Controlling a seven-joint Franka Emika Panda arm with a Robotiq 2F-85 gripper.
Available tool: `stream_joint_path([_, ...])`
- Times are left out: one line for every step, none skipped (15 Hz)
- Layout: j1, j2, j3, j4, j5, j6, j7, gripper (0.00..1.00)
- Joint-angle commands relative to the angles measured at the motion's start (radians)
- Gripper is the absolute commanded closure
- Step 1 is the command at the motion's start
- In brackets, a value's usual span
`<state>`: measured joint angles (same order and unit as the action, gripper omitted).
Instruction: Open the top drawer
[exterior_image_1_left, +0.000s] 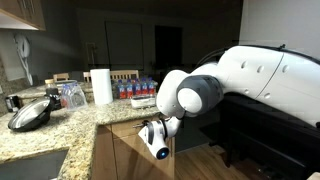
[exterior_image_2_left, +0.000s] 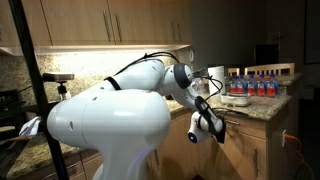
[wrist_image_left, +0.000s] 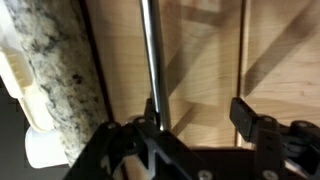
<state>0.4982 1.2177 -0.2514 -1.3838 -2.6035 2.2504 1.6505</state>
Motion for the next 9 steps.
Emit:
stream_joint_path([-0.013,0.015,0.005,0.042,0.023,0.034,-0.026,0.53])
stream_joint_path([-0.013,0.014,0.004,0.043,0.026,0.032,-0.026,0.59])
stream_joint_path([-0.012,0.012,0.003,0.042,0.028,0.029,-0.024,0.65])
stream_joint_path([-0.012,0.009,0.004,0.039,0.031,0.031,-0.025,0.71])
stream_joint_path([-0.122,-0.020,0.145,0.028,-0.043,-0.017,-0.106,0.72])
stream_joint_path([-0.026,0.001,0.024,0.032,0.023,0.017,-0.032,0.77])
stream_joint_path([-0.042,-0.003,0.045,0.033,0.021,0.014,-0.046,0.83])
stream_joint_path([-0.041,-0.004,0.044,0.033,0.019,0.011,-0.042,0.91])
stream_joint_path([-0.040,-0.006,0.044,0.031,0.023,0.009,-0.042,0.95])
